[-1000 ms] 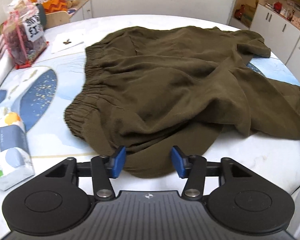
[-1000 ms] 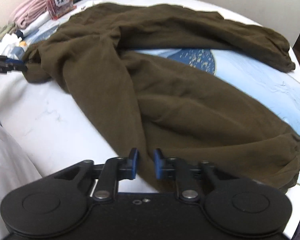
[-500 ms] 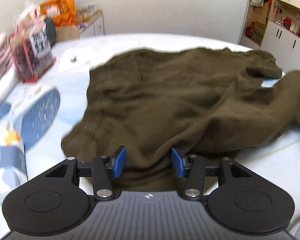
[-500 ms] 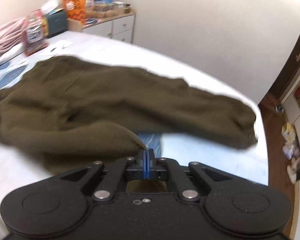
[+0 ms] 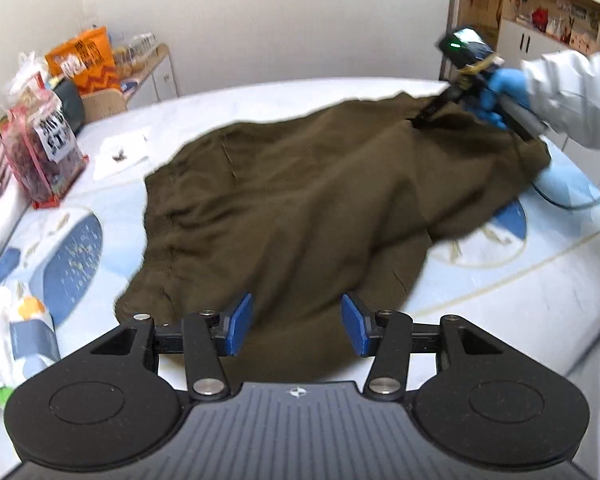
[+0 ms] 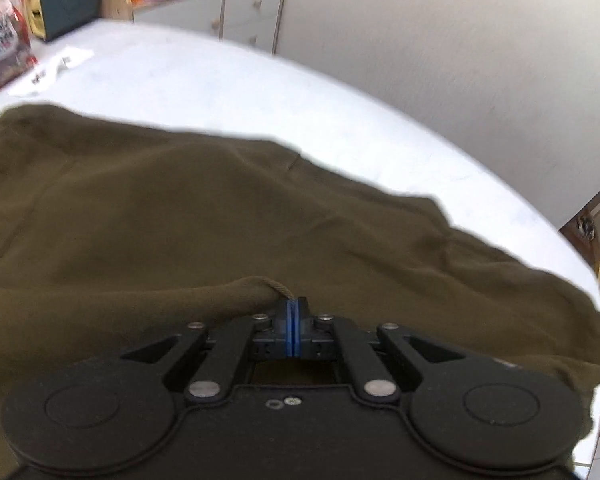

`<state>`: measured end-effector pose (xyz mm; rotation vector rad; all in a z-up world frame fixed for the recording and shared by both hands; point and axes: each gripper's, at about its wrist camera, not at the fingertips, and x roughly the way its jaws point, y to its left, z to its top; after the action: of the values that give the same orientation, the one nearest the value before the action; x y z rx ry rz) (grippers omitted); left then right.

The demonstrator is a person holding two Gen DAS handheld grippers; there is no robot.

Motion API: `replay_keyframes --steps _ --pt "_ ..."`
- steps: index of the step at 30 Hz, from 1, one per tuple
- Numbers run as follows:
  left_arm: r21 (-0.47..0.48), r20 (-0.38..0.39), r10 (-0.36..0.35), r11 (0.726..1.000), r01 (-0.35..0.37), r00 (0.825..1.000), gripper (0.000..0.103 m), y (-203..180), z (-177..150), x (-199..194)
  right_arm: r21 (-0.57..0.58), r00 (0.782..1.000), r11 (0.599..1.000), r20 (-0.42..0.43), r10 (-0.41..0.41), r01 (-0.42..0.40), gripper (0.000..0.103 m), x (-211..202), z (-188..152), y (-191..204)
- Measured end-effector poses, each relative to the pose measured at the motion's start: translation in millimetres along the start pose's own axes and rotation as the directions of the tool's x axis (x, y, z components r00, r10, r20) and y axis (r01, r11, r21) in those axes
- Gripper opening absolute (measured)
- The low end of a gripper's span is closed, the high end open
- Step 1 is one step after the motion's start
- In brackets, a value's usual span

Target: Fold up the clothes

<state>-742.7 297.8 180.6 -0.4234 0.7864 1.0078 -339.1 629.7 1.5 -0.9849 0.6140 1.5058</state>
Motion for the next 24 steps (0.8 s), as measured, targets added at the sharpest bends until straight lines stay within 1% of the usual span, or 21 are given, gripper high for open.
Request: replay_keyframes --steps 1,2,3,4,6,10,12,15,17,20,21,23,24 --pt "0.003 -0.015 -0.014 1.000 0.014 1.000 0.049 -4.3 -1.2 1.4 -0.009 1.000 1.000 0.009 -0.002 0.002 0.071 1.4 -1.9 1.0" --pt "0.014 -0.023 -0.031 0.999 0.031 0.999 0.049 -8.8 -2.2 3.3 -0.018 1.000 1.000 0.017 -0.003 0.003 0.094 2.6 -3.8 1.9" --pt "0.025 -0.030 -0.047 0.999 0.048 0.998 0.049 -13.2 -3.2 5.1 -0.012 1.000 1.000 0.012 0.005 -0.004 0.097 1.6 -5.0 0.4" --pt "0.035 -0.038 -0.064 0.997 0.065 0.997 0.050 -17.6 -4.2 7.0 -0.011 1.000 1.000 0.012 0.019 -0.018 0.103 -2.1 -7.1 -2.1" --pt "0.076 -0.059 -0.086 0.993 0.091 0.995 0.052 -25.4 -4.5 17.4 -0.010 0.999 0.999 0.012 0.046 -0.046 0.103 -9.9 -11.3 -7.2" --pt "0.175 -0.099 -0.102 0.977 0.118 0.990 0.053 -42.7 -5.5 43.2 -0.007 0.996 0.997 0.056 0.076 -0.075 0.103 -59.3 -24.4 -23.8" --pt "0.252 -0.106 -0.110 0.959 0.133 0.988 0.053 -52.8 -6.7 55.7 0.007 0.994 0.997 0.080 0.078 -0.078 0.103 -91.3 -39.7 -38.6" --pt "0.372 -0.100 -0.112 0.917 0.142 0.989 0.053 -67.0 -8.1 71.1 0.035 0.993 0.998 0.105 0.056 -0.060 0.103 -136.6 -63.8 -63.7" --pt "0.417 -0.093 -0.098 0.900 0.128 0.991 0.053 -72.1 -7.5 79.3 0.086 0.995 0.996 0.103 0.012 -0.021 0.103 -162.7 -88.9 -84.0" --pt "0.408 -0.090 -0.102 0.904 0.130 0.991 0.053 -70.5 -5.3 88.1 0.225 0.997 0.974 0.057 -0.053 0.039 0.103 -184.5 -137.9 -111.1" --pt "0.397 -0.090 -0.110 0.908 0.137 0.990 0.053 -68.9 -4.6 90.3 0.272 0.997 0.960 0.039 -0.073 0.059 0.103 -191.2 -154.2 -120.1" --pt "0.380 -0.098 -0.108 0.914 0.138 0.989 0.051 -65.7 -2.5 94.7 0.402 0.996 0.911 -0.012 -0.091 0.088 0.103 -189.7 -185.1 -135.4" --pt "0.375 -0.103 -0.108 0.917 0.139 0.989 0.045 -64.3 -1.9 96.7 0.465 0.996 0.881 -0.028 -0.086 0.089 0.103 -186.4 -195.9 -141.7"
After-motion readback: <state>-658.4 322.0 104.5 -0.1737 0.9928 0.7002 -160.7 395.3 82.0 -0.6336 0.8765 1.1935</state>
